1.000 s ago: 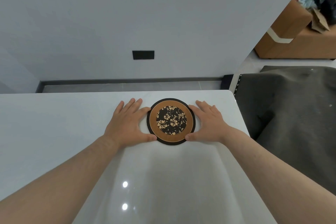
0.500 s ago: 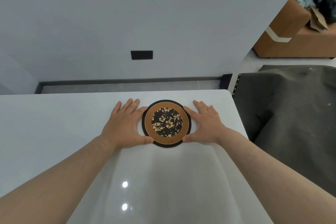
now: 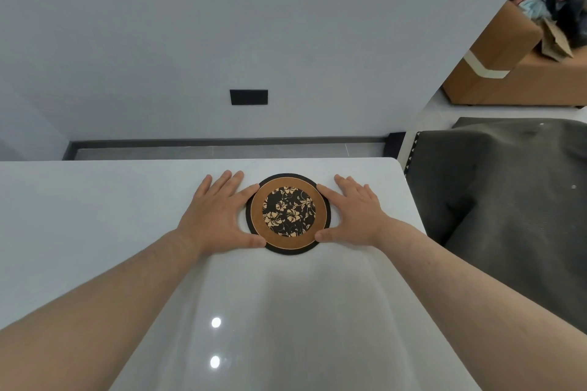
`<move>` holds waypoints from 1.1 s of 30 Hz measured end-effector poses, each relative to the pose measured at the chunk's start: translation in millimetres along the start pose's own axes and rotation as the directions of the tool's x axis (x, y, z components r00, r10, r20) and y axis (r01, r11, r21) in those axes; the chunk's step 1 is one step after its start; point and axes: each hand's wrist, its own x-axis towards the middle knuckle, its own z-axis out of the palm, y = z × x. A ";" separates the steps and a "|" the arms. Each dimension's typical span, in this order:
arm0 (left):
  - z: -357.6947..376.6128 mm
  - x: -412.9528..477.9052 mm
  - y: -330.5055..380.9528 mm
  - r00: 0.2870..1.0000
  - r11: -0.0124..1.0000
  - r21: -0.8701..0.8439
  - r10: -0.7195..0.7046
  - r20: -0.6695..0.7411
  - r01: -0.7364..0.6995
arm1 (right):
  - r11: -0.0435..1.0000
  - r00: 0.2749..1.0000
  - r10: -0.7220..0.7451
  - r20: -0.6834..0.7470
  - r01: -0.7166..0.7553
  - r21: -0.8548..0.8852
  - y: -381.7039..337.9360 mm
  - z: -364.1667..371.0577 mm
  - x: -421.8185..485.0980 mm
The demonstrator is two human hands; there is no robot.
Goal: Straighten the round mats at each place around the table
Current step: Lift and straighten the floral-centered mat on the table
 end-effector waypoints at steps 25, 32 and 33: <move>-15.7 -122.4 24.4 0.972 0.932 -0.288 -0.186 0.141 0.220 | 0.882 0.966 0.191 -0.174 -0.091 0.462 -46.1 6.0 -98.6; -29.6 -158.7 39.9 0.949 0.822 -0.499 -0.316 0.002 0.274 | 0.859 0.962 0.194 -0.191 -0.073 0.507 -59.2 2.1 -129.0; -33.2 -164.9 42.2 0.940 0.805 -0.520 -0.342 -0.017 0.284 | 0.856 0.960 0.198 -0.200 -0.070 0.512 -60.1 0.0 -133.7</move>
